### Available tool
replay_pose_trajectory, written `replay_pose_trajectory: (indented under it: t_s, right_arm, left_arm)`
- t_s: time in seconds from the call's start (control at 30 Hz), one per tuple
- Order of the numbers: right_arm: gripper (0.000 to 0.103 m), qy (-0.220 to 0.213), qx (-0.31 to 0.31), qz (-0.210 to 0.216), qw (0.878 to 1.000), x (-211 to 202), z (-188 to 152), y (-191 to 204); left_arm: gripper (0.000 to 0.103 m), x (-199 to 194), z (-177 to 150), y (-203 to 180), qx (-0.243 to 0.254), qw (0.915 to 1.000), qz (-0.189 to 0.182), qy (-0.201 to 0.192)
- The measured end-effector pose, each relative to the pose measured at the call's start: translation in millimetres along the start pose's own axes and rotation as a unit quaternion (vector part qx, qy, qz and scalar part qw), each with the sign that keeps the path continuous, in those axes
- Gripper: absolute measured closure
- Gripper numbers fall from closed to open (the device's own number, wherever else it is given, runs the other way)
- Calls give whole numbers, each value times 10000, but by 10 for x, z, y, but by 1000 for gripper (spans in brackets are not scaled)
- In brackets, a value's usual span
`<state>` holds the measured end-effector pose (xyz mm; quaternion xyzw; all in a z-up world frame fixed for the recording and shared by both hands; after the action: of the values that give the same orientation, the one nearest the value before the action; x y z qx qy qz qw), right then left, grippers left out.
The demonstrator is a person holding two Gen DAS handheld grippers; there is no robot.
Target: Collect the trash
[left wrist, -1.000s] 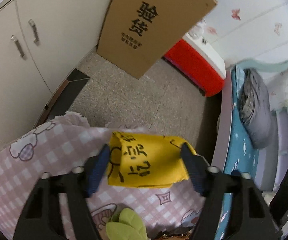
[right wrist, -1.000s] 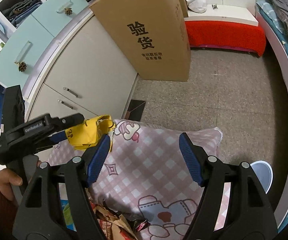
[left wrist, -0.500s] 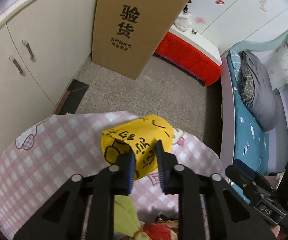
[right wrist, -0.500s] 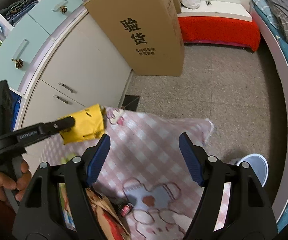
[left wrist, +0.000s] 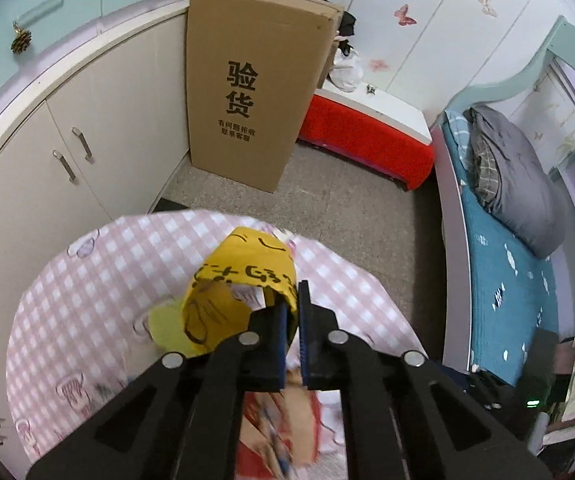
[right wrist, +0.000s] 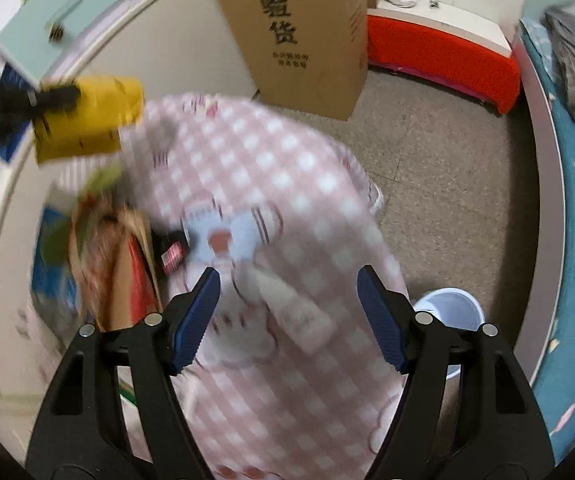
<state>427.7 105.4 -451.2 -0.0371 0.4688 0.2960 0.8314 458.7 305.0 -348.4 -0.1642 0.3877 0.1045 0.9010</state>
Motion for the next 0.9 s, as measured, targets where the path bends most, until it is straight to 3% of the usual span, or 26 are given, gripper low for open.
replay_pose_trajectory:
  t_s: [0.03, 0.07, 0.13, 0.33, 0.47, 0.9]
  right_arm:
    - [39, 45, -50, 2, 10000, 28, -43, -11]
    - [58, 117, -77, 46, 9999, 68, -91, -25]
    - [69, 131, -103, 170, 9997, 86, -129, -53]
    - [71, -96, -115, 443, 9989, -147, -61, -215]
    - [71, -258, 92, 512, 9983, -482, -54, -519]
    - [71, -571, 792, -76, 9952, -1515, -340, -2137]
  left_arm:
    - [98, -41, -42, -46, 10, 10000, 20, 1]
    - [98, -83, -107, -103, 53, 10000, 59, 18]
    - [98, -146, -215, -195, 114, 9998, 128, 46]
    - [98, -319, -489, -547, 264, 9989, 363, 112]
    - [98, -399, -616, -906, 335, 9988, 318, 137]
    - [98, -295, -1102, -2750, 1073, 9919, -505, 463]
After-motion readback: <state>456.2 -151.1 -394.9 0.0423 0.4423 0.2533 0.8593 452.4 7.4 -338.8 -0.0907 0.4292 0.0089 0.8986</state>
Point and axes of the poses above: each gripper's, at about its wrist camera, not at the fingertips, and x roughly the way its jaws point, y to its left, z to its top, the point moved 5 cm from there along x, roughly the way its jaws point, and after that the axes turned 14 degrees about -y, right-handed, at the moved point
